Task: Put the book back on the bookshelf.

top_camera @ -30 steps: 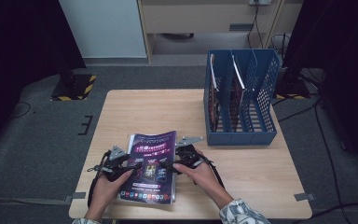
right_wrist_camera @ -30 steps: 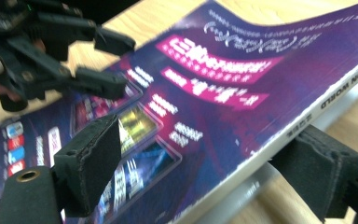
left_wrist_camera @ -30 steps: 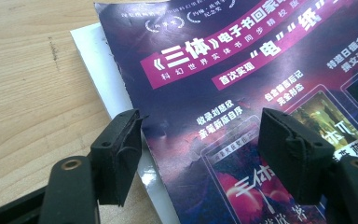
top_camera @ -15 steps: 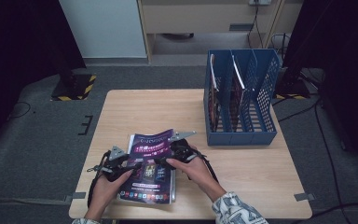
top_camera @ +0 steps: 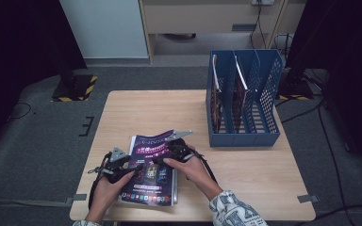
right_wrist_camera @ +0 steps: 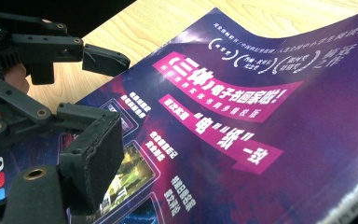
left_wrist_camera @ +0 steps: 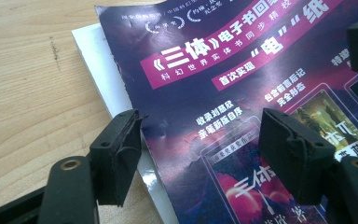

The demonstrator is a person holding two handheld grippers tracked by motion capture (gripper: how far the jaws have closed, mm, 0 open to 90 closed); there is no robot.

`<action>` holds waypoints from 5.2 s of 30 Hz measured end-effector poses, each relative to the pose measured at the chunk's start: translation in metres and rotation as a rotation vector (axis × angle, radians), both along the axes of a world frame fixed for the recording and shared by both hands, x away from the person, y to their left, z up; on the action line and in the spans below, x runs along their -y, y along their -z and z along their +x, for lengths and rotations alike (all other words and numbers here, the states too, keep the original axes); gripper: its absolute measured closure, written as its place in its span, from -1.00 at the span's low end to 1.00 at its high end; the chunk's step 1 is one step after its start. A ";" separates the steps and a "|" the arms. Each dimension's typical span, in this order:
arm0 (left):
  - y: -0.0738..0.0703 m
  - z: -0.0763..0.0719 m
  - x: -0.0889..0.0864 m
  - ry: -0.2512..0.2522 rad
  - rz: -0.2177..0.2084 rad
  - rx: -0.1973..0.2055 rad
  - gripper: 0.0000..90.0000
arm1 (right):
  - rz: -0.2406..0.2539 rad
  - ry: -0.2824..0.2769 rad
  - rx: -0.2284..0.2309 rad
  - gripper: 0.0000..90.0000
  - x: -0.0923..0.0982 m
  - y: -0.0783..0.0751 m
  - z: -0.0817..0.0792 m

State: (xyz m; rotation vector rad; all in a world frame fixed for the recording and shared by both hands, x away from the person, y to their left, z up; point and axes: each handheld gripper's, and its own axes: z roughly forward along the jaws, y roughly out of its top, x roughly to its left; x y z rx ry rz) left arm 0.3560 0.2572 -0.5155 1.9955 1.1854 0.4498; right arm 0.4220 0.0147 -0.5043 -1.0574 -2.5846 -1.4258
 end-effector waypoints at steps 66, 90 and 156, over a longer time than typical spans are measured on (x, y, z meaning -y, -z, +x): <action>-0.002 0.007 0.003 0.066 -0.139 -0.020 -0.65 | 0.095 0.069 0.343 0.82 -0.002 -0.096 0.006; -0.003 0.021 0.001 0.125 -0.230 -0.043 -0.01 | 0.176 0.025 0.400 0.83 -0.005 -0.111 0.000; -0.031 0.011 -0.005 0.070 -0.112 0.092 0.72 | 0.160 -0.065 0.368 0.80 0.007 -0.119 0.008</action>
